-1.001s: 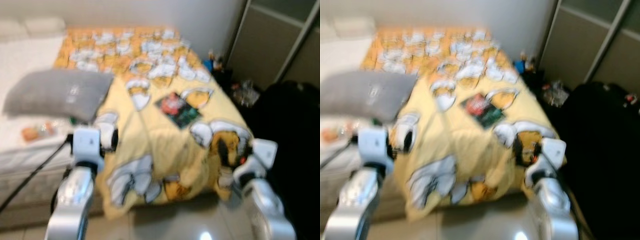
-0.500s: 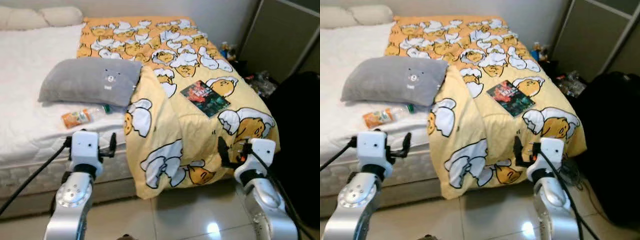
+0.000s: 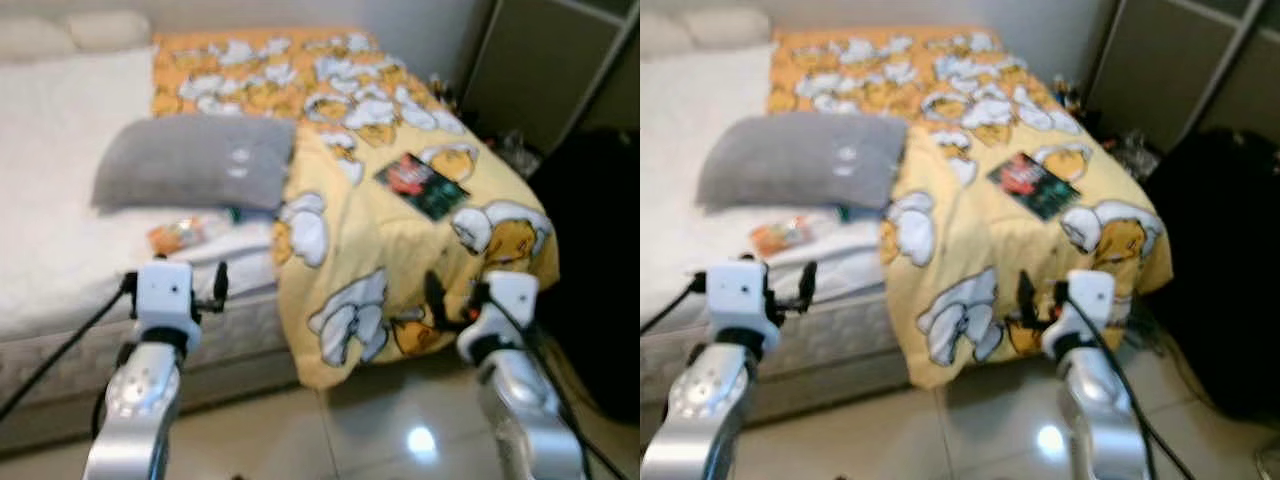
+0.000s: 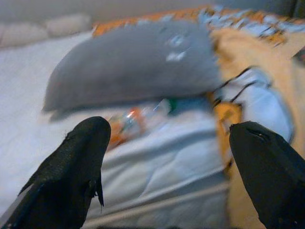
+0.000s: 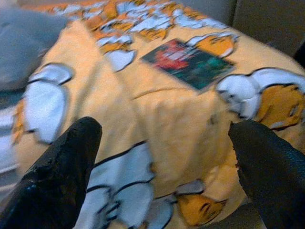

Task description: Clean up the room

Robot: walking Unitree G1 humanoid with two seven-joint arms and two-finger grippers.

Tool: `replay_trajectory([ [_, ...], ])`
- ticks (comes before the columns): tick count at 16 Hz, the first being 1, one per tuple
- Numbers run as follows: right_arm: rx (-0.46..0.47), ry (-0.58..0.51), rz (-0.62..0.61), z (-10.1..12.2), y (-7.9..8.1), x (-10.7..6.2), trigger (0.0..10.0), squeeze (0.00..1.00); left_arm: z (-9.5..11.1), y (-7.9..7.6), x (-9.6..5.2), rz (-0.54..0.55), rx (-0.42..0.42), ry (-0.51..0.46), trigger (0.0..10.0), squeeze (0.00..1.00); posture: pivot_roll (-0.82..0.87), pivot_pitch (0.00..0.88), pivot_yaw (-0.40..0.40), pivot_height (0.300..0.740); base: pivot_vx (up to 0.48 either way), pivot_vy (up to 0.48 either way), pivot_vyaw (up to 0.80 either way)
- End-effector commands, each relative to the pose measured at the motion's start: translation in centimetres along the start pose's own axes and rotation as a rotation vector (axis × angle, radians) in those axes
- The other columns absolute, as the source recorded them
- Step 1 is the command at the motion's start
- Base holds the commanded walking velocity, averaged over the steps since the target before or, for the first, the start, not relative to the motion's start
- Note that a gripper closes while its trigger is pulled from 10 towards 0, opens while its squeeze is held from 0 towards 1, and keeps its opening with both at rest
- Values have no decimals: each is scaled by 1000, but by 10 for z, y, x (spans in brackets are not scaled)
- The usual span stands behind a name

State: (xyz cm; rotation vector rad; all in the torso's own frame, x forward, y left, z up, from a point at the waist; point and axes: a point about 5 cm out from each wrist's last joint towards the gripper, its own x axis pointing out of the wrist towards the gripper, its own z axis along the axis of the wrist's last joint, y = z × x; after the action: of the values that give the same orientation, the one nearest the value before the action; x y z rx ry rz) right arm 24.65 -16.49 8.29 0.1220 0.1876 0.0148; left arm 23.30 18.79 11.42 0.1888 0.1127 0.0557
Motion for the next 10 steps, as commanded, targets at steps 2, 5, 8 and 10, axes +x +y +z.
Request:
replay_trajectory([
  [2,-74,-13,13,5,2,2,10000,0,0,2,1,8,5,3,10000,0,-60,7,-12,740,0,313,0],
  [5,-57,-14,32,5,2,1,10000,0,2,1,3,2,5,-3,10000,0,-59,10,-12,740,0,312,0],
  [8,-80,-6,35,3,3,2,10000,0,2,1,3,4,5,-8,10000,0,-55,6,-14,740,0,314,0],
  [10,-74,-10,46,4,5,4,10000,0,2,0,4,4,6,-9,10000,0,-52,1,-18,740,0,313,0],
])
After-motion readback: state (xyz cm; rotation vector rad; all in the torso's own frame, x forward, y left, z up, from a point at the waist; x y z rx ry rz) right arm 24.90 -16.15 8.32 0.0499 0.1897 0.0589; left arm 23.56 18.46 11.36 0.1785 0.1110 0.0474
